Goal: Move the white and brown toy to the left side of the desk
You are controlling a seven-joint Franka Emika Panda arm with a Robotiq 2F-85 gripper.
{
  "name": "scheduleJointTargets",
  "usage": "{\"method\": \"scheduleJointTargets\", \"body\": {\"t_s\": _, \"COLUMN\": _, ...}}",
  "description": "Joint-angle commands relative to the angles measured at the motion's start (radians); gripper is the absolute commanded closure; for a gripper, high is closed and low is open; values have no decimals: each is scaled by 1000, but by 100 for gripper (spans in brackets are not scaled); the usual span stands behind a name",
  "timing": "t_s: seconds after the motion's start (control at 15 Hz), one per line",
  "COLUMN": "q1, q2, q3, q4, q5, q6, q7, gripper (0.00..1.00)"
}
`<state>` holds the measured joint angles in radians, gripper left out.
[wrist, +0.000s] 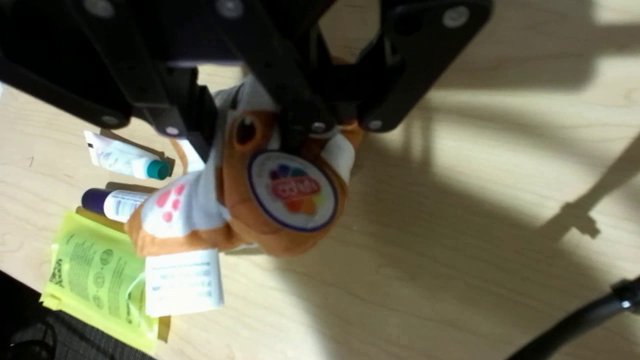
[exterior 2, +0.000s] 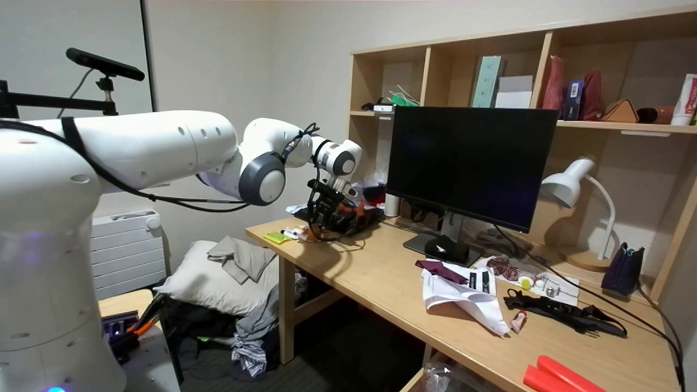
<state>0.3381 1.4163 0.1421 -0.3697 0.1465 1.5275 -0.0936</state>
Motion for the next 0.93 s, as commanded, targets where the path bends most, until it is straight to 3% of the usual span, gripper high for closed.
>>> {"method": "scheduleJointTargets", "body": {"t_s": 0.0, "q1": -18, "q2": -40, "q3": 17, "q4": -7, "q5": 0, "q6": -8, "q7": 16, "gripper": 39}}
{"method": "scheduleJointTargets", "body": {"t_s": 0.4, "q1": -77, "q2": -118, "q3": 38, "q4": 5, "q5": 30, "q6": -3, "q7": 35, "gripper": 2}}
{"method": "scheduleJointTargets", "body": {"t_s": 0.87, "q1": -189, "q2": -205, "q3": 31, "q4": 13, "q5": 38, "q6": 41, "q7": 82, "gripper": 0}}
